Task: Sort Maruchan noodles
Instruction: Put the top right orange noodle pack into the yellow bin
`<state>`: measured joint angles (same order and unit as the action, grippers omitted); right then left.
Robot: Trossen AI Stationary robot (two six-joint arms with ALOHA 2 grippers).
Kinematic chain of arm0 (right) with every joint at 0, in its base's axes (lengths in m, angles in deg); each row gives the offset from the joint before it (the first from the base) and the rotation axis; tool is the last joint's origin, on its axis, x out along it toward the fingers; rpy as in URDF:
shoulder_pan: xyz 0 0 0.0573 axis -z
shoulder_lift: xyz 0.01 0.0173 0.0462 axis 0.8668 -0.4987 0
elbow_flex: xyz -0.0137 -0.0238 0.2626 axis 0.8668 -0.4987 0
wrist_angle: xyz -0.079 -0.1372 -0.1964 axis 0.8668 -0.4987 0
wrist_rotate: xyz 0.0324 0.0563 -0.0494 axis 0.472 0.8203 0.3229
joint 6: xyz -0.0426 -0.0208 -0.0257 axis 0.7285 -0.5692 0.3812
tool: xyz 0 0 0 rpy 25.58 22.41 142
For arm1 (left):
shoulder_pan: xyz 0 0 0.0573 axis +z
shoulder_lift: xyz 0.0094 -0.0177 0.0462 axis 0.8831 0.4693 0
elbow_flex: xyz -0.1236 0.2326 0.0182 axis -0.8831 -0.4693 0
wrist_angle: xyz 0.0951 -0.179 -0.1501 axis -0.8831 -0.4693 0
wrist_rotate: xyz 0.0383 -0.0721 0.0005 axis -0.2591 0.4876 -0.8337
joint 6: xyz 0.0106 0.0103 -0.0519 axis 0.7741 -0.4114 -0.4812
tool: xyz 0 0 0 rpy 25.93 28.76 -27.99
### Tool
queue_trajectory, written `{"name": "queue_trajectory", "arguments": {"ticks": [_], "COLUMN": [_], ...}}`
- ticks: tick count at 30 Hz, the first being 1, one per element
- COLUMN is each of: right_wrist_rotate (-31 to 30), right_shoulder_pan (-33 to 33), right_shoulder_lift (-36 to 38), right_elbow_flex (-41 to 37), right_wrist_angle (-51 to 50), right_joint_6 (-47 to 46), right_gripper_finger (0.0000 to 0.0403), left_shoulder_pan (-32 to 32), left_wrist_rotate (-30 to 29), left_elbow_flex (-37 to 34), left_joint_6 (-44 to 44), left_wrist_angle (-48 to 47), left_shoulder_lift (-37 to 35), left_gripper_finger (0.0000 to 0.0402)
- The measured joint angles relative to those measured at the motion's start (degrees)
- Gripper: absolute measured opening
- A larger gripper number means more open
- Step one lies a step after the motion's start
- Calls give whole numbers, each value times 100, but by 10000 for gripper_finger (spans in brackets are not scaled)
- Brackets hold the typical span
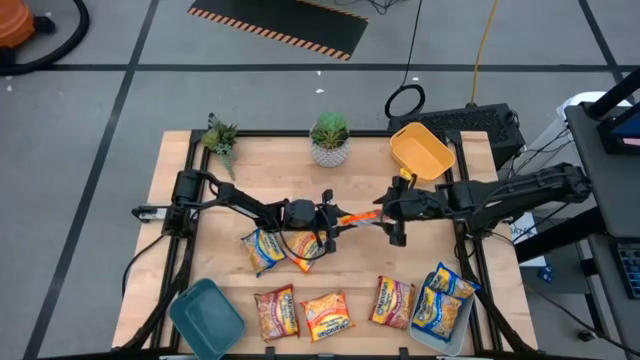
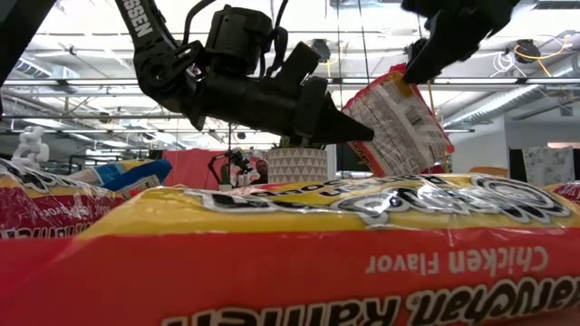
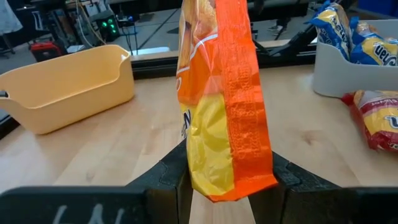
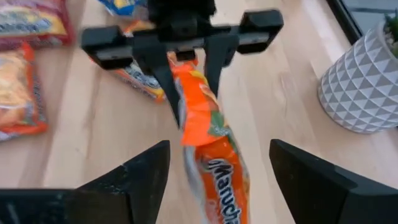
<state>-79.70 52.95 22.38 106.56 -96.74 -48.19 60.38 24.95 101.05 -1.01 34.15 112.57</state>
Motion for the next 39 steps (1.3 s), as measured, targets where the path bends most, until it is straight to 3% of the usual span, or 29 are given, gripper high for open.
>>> {"name": "queue_trajectory", "arguments": {"ticks": [5, 13, 30, 32, 35, 39], "right_wrist_rotate": [22, 366, 652, 626, 287, -366], "right_shoulder_pan": [70, 70, 70, 70, 72, 72], "right_shoulder_lift": [-369, -580, -578, -578, -523, -414], "right_elbow_flex": [0, 0, -2, -2, -7, -7], "right_wrist_angle": [261, 275, 274, 274, 264, 268], "right_joint_6": [237, 492, 774, 820, 892, 942], "right_gripper_finger": [270, 261, 117, 110, 107, 112], "left_shoulder_pan": [0, 0, 2, 0, -11, -10], "left_wrist_rotate": [21, 612, 634, 502, -204, -617], "left_elbow_flex": [0, 0, 0, 0, 0, -2], "left_joint_6": [24, 37, -56, -80, -378, -601], "left_wrist_angle": [-2, -13, -13, -12, 79, 303], "left_shoulder_lift": [0, 0, 0, 0, 0, -1], "left_gripper_finger": [120, 120, 120, 120, 126, 169]}}
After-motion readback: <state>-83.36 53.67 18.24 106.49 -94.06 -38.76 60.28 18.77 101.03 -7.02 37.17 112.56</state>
